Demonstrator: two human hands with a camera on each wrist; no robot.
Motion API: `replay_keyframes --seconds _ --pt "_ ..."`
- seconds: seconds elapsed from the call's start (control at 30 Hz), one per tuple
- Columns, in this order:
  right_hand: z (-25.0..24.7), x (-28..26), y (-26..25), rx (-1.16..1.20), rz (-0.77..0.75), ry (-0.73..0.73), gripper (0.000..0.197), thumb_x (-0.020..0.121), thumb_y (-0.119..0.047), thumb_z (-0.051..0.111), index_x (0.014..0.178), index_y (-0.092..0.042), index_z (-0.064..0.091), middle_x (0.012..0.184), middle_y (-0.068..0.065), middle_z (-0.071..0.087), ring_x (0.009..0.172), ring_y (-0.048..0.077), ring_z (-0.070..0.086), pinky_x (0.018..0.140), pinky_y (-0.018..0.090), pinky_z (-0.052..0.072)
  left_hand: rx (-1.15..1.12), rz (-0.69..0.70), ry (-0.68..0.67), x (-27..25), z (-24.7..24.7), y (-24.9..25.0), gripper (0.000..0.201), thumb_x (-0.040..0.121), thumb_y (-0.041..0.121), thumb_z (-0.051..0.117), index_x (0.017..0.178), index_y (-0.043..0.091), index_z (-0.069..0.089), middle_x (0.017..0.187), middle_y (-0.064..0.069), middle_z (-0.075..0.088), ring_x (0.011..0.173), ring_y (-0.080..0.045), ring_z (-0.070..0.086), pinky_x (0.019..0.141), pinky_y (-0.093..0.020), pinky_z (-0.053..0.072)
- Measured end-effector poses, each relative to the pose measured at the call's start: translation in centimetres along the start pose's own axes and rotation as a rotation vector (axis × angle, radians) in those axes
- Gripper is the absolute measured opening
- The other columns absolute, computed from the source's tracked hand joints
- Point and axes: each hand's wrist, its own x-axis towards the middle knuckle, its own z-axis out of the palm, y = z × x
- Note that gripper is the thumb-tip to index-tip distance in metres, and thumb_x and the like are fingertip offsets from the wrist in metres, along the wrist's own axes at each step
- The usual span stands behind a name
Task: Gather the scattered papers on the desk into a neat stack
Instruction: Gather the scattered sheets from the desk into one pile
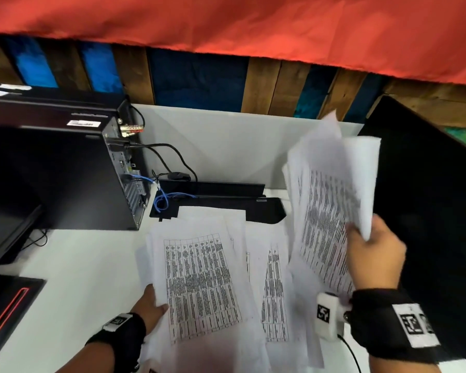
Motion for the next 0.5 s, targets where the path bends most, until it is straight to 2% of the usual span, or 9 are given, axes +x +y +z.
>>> replay_keyframes --seconds 0.03,0.1,0.17,0.2,0.27,0.33,0.4,0.47,0.5 --pt "-0.9 0.2 -1.3 0.116 -0.032 0.010 0.014 0.087 -0.016 0.064 0.100 -0.014 0.066 0.064 -0.001 0.061 0.064 0.022 0.060 0.059 0.024 0.045 -0.005 -0.001 -0.006 -0.1 0.0 0.0 0.077 0.094 0.014 0.050 0.149 0.004 -0.003 0.159 -0.018 0.010 0.146 -0.028 0.019 0.115 -0.030 0.020" --pt "-2.0 0.1 -3.6 0.357 -0.062 0.015 0.020 0.085 -0.015 0.067 0.105 -0.020 0.067 0.069 -0.016 0.066 0.069 -0.002 0.063 0.063 0.006 0.049 -0.005 -0.005 -0.018 -0.3 -0.1 0.2 0.077 0.095 0.015 0.049 0.149 0.005 -0.004 0.159 -0.018 0.010 0.146 -0.028 0.020 0.114 -0.031 0.022" --pt "-2.0 0.1 -4.5 0.473 -0.070 -0.035 0.025 0.084 -0.012 0.069 0.107 -0.022 0.067 0.077 -0.021 0.066 0.072 -0.009 0.063 0.067 0.002 0.049 -0.004 -0.010 -0.026 -0.5 -0.2 0.4 0.076 0.096 0.017 0.047 0.150 0.006 -0.005 0.159 -0.018 0.011 0.146 -0.029 0.022 0.114 -0.032 0.024" --pt "-1.4 0.0 -4.4 0.457 -0.067 -0.082 0.025 0.083 -0.010 0.070 0.105 -0.021 0.067 0.080 -0.017 0.067 0.073 -0.004 0.064 0.066 0.007 0.052 -0.003 -0.009 -0.030 -0.6 -0.2 0.6 0.075 0.096 0.017 0.046 0.150 0.007 -0.005 0.159 -0.018 0.011 0.145 -0.029 0.022 0.113 -0.031 0.024" --pt "1.2 -0.9 -3.6 0.342 -0.027 -0.213 0.025 0.080 -0.006 0.071 0.101 -0.018 0.065 0.080 0.002 0.068 0.075 0.019 0.065 0.067 0.028 0.055 0.003 -0.017 -0.029 -0.6 -0.3 0.6 0.071 0.098 0.020 0.042 0.150 0.006 -0.004 0.159 -0.018 0.011 0.145 -0.029 0.022 0.112 -0.030 0.024" --pt "4.7 -2.7 -1.9 0.250 0.040 -0.388 0.022 0.080 -0.004 0.069 0.100 -0.011 0.064 0.081 0.011 0.068 0.073 0.027 0.065 0.061 0.033 0.054 -0.008 -0.023 -0.024 -0.7 -0.5 0.6 0.064 0.100 0.025 0.036 0.150 0.005 0.001 0.158 -0.018 0.013 0.145 -0.029 0.023 0.113 -0.031 0.024" --pt "8.3 -5.2 0.2 0.185 0.112 -0.543 0.029 0.079 -0.004 0.069 0.107 -0.007 0.064 0.085 0.011 0.068 0.075 0.027 0.066 0.057 0.024 0.054 -0.074 -0.027 -0.020 -0.7 -0.7 0.6 0.062 0.100 0.034 0.031 0.149 0.004 0.008 0.158 -0.017 0.017 0.145 -0.029 0.024 0.114 -0.035 0.022" --pt "11.2 -7.7 2.2 0.128 0.187 -0.646 0.037 0.077 -0.004 0.072 0.112 -0.006 0.060 0.092 0.010 0.067 0.077 0.022 0.062 0.050 0.005 0.044 -0.154 -0.043 -0.022 -0.5 -0.6 0.6 0.066 0.098 0.043 0.029 0.149 0.006 0.010 0.158 -0.014 0.019 0.145 -0.027 0.023 0.118 -0.037 0.019" --pt "12.6 -8.8 3.2 0.099 0.232 -0.699 0.042 0.077 -0.006 0.074 0.116 -0.006 0.055 0.100 0.011 0.066 0.082 0.022 0.062 0.052 0.003 0.042 -0.174 -0.056 -0.020 -0.6 -0.6 0.7 0.068 0.097 0.045 0.030 0.150 0.007 0.010 0.158 -0.013 0.020 0.145 -0.026 0.024 0.118 -0.037 0.019"
